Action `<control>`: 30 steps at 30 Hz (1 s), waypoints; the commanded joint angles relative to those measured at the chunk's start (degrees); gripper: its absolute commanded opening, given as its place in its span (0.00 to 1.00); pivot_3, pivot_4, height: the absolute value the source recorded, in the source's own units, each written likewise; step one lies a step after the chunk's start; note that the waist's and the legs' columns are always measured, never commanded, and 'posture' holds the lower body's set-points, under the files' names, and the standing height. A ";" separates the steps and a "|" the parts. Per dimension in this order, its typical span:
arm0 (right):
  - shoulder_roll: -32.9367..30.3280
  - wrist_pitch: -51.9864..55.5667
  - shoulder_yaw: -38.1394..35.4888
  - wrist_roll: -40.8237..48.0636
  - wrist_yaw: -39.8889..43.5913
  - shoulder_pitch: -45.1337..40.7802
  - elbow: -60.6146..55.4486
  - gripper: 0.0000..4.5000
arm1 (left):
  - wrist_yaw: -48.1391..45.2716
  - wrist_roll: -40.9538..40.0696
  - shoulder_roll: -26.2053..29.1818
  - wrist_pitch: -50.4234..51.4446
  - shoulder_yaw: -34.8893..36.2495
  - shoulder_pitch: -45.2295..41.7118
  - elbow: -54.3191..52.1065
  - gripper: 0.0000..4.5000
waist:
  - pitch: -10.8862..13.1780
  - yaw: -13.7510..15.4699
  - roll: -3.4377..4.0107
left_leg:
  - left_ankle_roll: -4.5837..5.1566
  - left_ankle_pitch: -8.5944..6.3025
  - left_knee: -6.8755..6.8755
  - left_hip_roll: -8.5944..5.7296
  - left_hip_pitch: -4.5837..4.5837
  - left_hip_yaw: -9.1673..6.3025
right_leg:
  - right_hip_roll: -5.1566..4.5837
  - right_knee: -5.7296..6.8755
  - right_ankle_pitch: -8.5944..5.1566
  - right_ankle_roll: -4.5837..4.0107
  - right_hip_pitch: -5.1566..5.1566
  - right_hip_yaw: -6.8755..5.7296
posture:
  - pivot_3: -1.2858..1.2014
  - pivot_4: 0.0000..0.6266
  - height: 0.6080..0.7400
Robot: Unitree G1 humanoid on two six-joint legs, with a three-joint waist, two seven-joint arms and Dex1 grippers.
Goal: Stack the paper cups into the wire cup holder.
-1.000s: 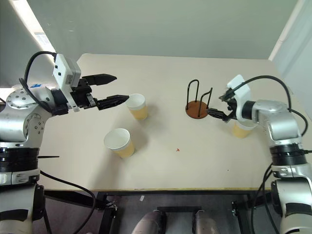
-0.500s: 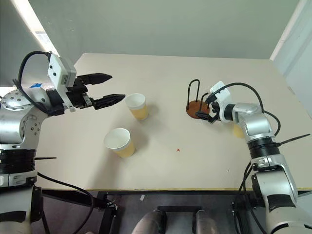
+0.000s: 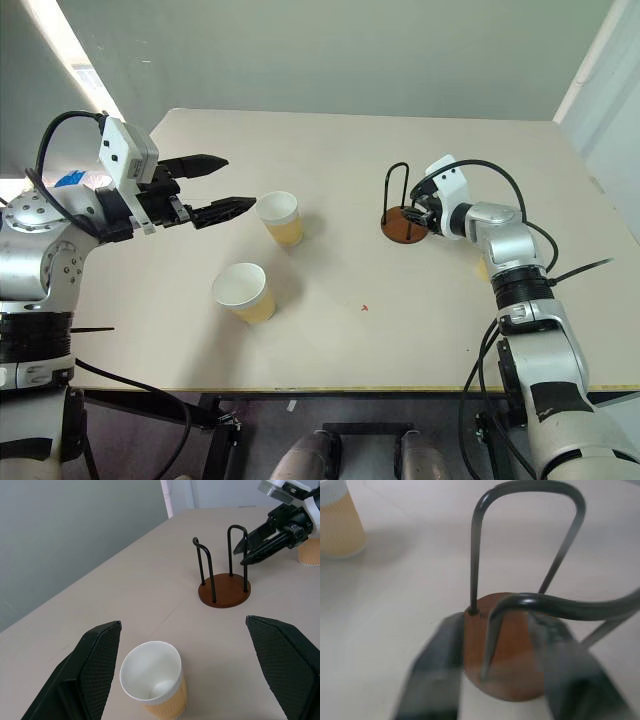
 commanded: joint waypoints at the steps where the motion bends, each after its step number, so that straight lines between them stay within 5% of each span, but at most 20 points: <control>1: 0.36 0.83 -1.87 0.70 -1.30 -0.80 -2.29 0.17 | 0.61 -0.82 0.35 0.10 2.09 -0.09 -2.15 0.98 | 0.00 0.01 0.00 | 0.00 0.00 0.00 0.00 0.00 0.00 | 0.00 0.00 0.00 0.00 0.00 0.00 | 0.52 0.24 1.00; 4: -0.60 2.02 -1.33 0.62 0.09 0.64 -4.52 0.01 | 0.62 -1.38 0.19 1.30 1.90 0.39 -3.10 0.98 | 0.00 0.06 0.00 | -0.01 0.00 0.00 0.00 0.00 0.00 | 0.00 0.00 -0.02 -0.04 0.01 -0.01 | 0.52 0.24 1.00; 19: -22.14 18.81 -0.17 19.08 28.71 14.91 -50.10 0.01 | -13.79 -15.35 8.16 17.57 -0.01 5.04 -16.33 0.98 | -0.03 -0.09 -0.06 | -0.36 0.01 0.00 0.08 -0.15 0.00 | 0.11 -0.14 -0.15 -0.19 0.01 -0.08 | 0.52 0.24 1.00; 30: -17.96 13.10 8.95 14.65 25.00 19.59 -53.80 0.01 | -18.90 -12.18 8.79 14.99 -7.32 4.16 -18.48 0.98 | -0.04 -0.28 -0.08 | -0.08 0.41 0.10 0.13 0.23 -0.02 | 0.13 0.09 -0.25 -0.62 0.30 0.00 | 0.52 0.24 1.00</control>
